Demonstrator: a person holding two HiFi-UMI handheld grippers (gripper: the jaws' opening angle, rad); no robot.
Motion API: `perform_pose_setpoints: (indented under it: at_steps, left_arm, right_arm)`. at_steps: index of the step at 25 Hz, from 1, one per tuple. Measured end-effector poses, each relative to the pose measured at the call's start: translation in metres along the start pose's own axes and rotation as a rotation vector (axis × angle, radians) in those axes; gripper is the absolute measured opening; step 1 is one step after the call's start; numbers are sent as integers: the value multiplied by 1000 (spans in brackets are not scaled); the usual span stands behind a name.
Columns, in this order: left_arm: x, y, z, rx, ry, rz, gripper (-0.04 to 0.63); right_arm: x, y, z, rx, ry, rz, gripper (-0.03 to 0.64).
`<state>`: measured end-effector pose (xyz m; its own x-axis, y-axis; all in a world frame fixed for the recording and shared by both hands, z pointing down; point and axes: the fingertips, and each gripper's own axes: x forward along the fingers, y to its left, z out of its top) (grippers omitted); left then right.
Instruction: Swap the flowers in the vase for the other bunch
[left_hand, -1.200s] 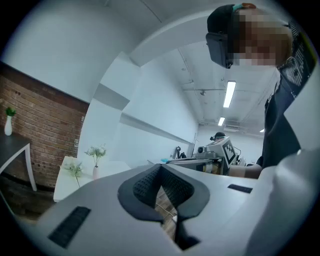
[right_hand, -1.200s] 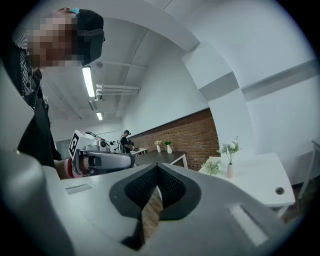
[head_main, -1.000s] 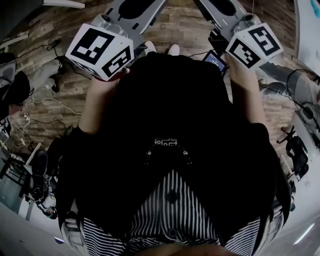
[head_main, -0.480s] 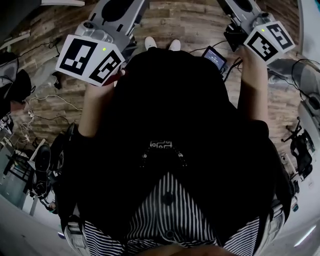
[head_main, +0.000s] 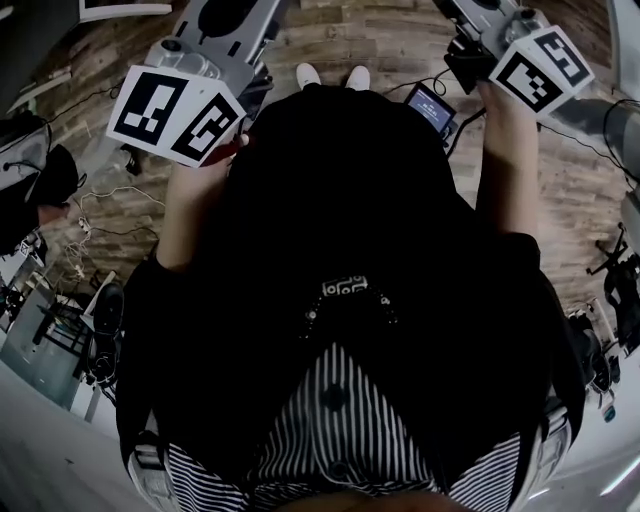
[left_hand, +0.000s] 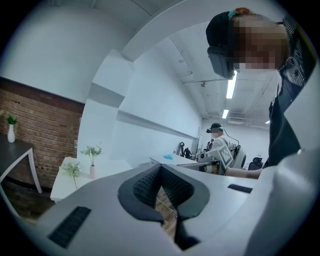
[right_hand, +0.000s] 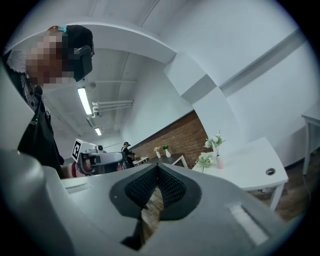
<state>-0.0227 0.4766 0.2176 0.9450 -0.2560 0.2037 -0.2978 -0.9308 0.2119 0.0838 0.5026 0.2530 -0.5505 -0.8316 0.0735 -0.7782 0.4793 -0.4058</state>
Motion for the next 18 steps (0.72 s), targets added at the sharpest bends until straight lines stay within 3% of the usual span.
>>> perform_pose_setpoints:
  at_steps: [6, 9, 18]
  left_arm:
    - [23, -14, -2, 19, 19, -59, 5]
    - [33, -19, 9, -10, 0, -106, 5]
    - [78, 6, 31, -36, -38, -240, 5]
  right_arm:
    - [-23, -9, -2, 9, -15, -32, 3]
    - [-31, -13, 5, 14, -41, -50, 3]
    - [-23, -33, 24, -23, -44, -142, 3]
